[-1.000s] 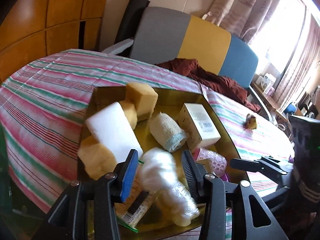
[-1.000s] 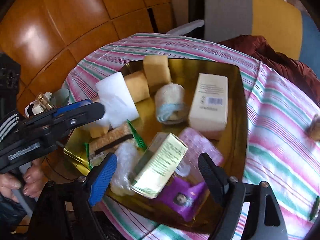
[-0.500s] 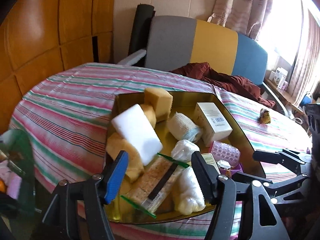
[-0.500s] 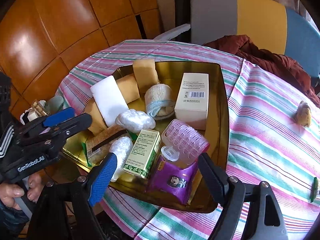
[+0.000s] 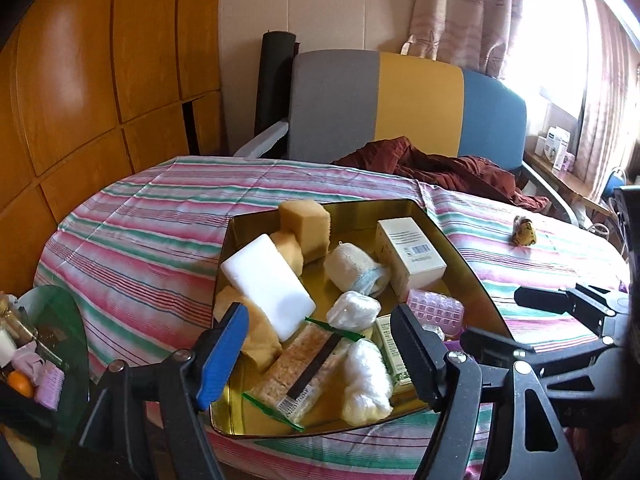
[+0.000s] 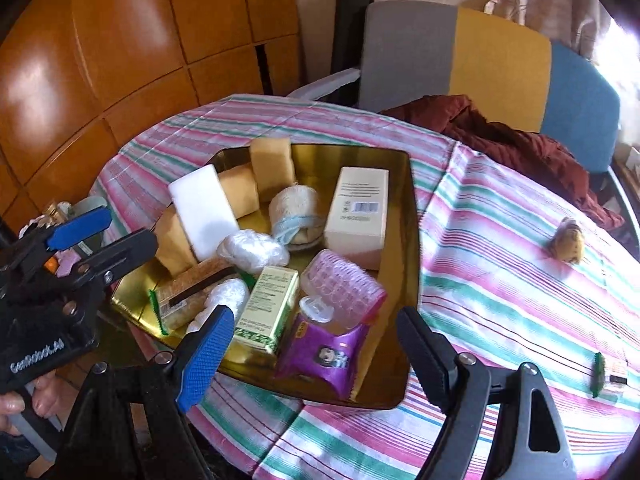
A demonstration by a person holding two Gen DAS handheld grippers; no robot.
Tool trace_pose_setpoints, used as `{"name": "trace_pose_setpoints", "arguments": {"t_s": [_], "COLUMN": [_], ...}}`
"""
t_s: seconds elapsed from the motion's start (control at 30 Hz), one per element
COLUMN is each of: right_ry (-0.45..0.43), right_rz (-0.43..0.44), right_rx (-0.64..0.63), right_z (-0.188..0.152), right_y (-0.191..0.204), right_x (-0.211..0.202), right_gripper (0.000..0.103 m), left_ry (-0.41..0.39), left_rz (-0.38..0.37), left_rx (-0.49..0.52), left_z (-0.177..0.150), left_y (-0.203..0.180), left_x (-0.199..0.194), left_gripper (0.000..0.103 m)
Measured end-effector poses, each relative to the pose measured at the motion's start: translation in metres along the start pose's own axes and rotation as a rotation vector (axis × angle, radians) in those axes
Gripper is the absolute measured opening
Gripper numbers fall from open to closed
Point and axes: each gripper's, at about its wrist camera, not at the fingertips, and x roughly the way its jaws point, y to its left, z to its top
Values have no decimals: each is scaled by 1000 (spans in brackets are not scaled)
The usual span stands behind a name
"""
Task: Organize objects
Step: 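Withdraw both grippers from the tray toward the remaining items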
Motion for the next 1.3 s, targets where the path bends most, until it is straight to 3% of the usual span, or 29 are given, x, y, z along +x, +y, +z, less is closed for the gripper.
{"name": "trace_pose_setpoints", "arguments": {"t_s": [0.63,1.3], "right_ry": [-13,-2], "right_rz": [-59,-214], "right_rx": [110,295], "right_z": [-8,-23], "right_y": [-41,-137], "right_x": [-11,-29], "right_gripper": [85,85], "left_ry": [-24,-13], "left_rz": [-6,-67], "left_rx": [124,244], "left_z": [2,11], "left_y": [-41,-92], "left_x": [-9,4], "left_gripper": [75,75]}}
